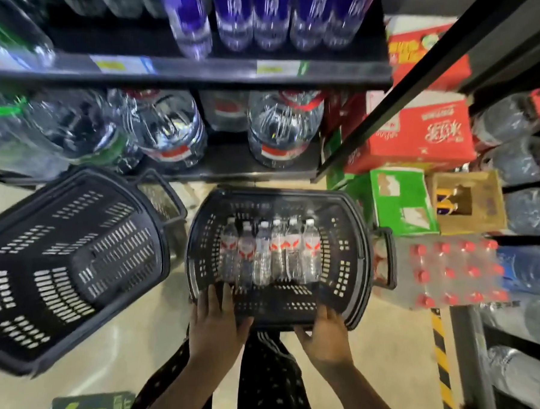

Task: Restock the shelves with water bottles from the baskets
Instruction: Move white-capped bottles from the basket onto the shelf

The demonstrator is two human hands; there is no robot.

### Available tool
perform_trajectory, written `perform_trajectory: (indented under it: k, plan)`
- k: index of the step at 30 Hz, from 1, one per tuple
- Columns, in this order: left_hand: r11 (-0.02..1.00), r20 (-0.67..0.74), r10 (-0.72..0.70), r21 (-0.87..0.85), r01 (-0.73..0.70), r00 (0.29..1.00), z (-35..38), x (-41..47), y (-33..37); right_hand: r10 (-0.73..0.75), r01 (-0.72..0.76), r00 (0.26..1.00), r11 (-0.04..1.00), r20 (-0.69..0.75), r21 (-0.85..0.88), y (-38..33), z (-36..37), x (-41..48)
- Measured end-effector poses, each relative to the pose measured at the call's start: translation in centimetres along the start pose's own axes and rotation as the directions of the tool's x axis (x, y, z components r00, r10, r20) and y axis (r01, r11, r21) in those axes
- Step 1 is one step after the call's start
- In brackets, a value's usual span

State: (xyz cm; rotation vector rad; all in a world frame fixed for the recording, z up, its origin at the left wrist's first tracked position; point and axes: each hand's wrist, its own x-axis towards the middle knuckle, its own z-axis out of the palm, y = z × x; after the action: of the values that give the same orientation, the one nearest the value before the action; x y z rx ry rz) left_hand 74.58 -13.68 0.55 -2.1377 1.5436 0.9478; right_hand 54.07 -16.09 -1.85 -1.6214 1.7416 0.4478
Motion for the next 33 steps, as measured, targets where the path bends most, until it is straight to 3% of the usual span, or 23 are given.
perform_trajectory:
  k: [8,13,19,25,29,33]
  plan:
    - [0.999,0.093,0.043,0.024,-0.046,0.995,7.8,7.8,-2.1,0.174,-0.2,0.975,0.958,0.138,0.205,3.0,8.9,7.2]
    - [0.997,0.118,0.029,0.065,-0.037,0.993,11.4,13.0,-2.3,0.213,-0.229,0.964,0.969,0.159,0.089,3.7,11.2,13.5]
    - [0.999,0.147,-0.017,-0.034,0.023,0.989,15.7,20.4,-2.3,0.177,-0.205,0.963,0.971,0.204,0.123,4.0,15.6,21.2]
    - [0.932,0.088,-0.081,-0.346,0.106,0.993,16.7,29.1,-1.7,0.131,-0.205,0.974,0.851,0.182,0.484,-0.1,20.7,28.3]
    - [0.932,-0.014,-0.048,-0.359,0.04,0.999,17.7,35.5,-1.7,0.224,-0.248,0.967,0.72,0.121,0.648,-2.1,23.5,32.2]
    - [0.963,0.068,-0.004,-0.269,0.023,0.998,18.9,39.2,-1.2,0.22,-0.229,0.97,0.676,0.105,0.7,-1.9,25.4,33.9]
